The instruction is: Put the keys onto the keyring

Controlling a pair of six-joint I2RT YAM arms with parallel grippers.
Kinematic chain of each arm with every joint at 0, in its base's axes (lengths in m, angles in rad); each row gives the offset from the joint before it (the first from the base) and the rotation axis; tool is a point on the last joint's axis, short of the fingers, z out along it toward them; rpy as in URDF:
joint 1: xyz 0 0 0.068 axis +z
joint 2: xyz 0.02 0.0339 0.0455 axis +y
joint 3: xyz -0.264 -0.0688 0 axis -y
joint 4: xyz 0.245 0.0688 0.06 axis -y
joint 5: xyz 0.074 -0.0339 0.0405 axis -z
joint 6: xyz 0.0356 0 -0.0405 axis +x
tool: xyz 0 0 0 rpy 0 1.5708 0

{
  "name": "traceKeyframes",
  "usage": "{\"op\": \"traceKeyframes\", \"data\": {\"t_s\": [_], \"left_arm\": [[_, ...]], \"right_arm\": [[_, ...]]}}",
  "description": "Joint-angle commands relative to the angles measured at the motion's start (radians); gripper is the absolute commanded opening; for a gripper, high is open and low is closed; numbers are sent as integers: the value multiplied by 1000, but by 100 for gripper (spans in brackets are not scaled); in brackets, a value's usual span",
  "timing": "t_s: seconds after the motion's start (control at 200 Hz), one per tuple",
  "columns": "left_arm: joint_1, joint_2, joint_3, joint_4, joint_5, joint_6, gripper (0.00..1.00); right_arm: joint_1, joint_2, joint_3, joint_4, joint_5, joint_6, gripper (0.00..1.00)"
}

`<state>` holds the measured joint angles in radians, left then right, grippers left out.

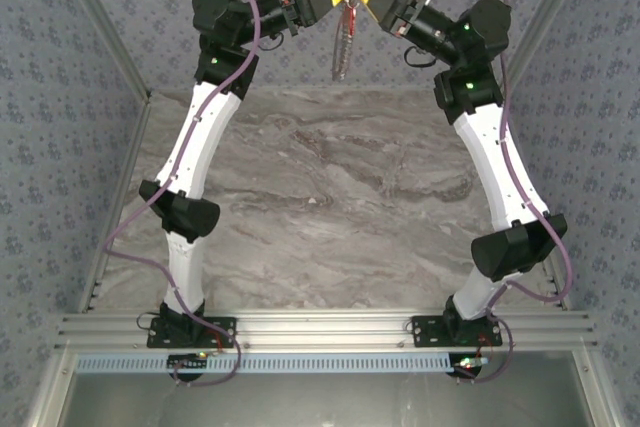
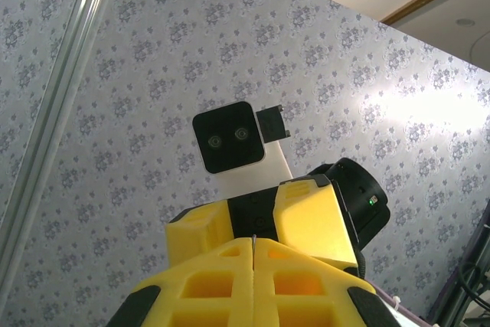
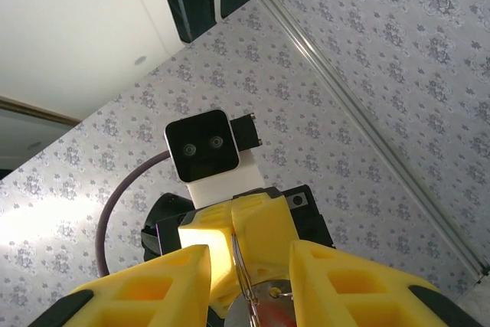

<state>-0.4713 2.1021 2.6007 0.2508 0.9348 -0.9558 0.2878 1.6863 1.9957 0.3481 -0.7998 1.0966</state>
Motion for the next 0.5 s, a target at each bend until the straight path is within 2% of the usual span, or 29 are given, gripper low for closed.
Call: {"op": "traceKeyframes", "data": {"t_s": [0.0, 0.23, 0.4, 0.495], "left_arm": [[1, -2, 30, 49, 11, -6, 0], [-1, -2, 30, 48, 13, -6, 0], [-1, -2, 30, 42, 13, -6, 0], [-1, -3, 31, 32, 15, 1, 0]], "right_arm": [[13, 5, 40, 19, -9, 1, 34], [20, 14, 58, -8, -13, -15, 21], [19, 18, 69, -23, -23, -22, 0], [14, 13, 66, -51, -31, -44, 0]]}}
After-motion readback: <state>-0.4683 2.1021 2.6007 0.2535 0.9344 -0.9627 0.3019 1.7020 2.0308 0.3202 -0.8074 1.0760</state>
